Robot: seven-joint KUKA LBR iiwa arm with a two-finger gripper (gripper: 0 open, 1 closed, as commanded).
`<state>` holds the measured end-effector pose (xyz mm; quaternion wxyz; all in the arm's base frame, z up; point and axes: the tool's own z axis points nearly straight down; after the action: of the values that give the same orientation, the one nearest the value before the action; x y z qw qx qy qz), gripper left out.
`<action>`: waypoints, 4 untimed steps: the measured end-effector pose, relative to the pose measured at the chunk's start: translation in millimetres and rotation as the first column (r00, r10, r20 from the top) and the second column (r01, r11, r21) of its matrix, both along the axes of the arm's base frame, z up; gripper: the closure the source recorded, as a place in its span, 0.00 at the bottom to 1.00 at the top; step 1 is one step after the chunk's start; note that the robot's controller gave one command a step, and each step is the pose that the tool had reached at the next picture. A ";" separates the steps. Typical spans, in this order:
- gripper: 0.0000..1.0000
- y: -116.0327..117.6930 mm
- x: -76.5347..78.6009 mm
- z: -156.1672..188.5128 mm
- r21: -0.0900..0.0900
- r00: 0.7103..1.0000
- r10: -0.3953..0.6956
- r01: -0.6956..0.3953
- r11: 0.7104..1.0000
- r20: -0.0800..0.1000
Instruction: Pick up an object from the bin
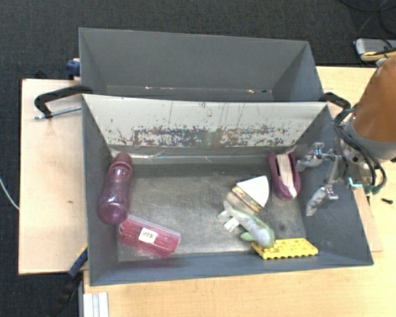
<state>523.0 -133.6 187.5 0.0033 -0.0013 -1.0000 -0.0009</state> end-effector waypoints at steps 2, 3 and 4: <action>0.00 7.5 18.2 -19.2 -0.003 0.997 -0.082 0.082 0.997 0.015; 0.00 12.9 25.4 -35.0 -0.002 0.992 -0.121 0.121 0.993 0.015; 0.00 18.7 18.1 -20.1 0.000 0.998 -0.062 0.062 0.998 -0.001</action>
Offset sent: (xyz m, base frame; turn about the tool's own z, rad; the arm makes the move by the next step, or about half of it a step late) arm 0.0479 0.0296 -0.0837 0.2407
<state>541.1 -114.9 167.4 0.0038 -0.0324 -0.9995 -0.0012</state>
